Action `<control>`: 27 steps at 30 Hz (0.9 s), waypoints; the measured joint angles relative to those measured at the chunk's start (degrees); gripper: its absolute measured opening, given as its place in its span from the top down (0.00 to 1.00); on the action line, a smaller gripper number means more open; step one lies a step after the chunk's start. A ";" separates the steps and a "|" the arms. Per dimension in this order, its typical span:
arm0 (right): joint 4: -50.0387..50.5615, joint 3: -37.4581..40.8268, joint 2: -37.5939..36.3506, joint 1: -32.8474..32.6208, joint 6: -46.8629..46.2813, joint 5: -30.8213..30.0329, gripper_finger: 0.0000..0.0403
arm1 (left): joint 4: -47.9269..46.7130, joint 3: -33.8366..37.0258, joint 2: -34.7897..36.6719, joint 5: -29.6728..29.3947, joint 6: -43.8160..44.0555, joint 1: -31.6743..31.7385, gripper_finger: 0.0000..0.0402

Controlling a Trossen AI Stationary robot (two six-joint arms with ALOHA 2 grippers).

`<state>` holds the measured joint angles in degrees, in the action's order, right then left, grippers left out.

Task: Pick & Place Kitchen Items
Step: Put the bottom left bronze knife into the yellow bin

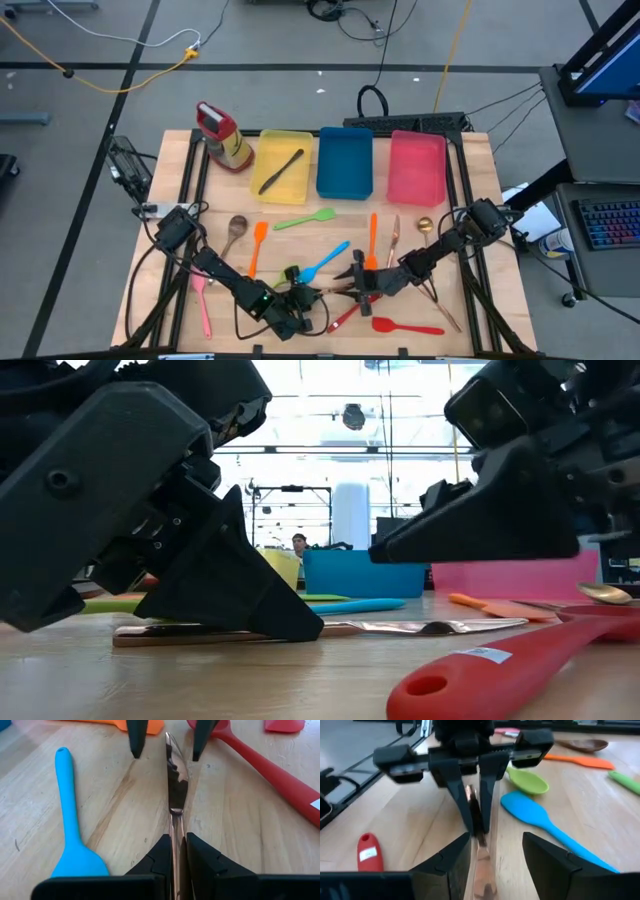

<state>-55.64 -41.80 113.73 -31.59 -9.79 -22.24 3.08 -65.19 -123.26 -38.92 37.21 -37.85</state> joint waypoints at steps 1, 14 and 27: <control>1.51 -0.04 -0.01 -0.01 -0.24 0.00 0.57 | 0.03 0.00 0.00 -0.06 0.01 0.00 0.89; 7.39 -0.02 -0.11 6.78 -12.19 16.00 0.57 | 0.03 0.04 -0.10 -4.30 -4.34 0.24 0.89; 9.02 -0.13 -0.22 11.44 -15.73 26.38 0.66 | -0.27 0.04 -0.13 -9.36 -9.71 1.37 0.89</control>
<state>-46.62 -41.93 113.51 -20.15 -25.52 4.15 2.81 -65.14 -123.39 -48.28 27.50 -36.48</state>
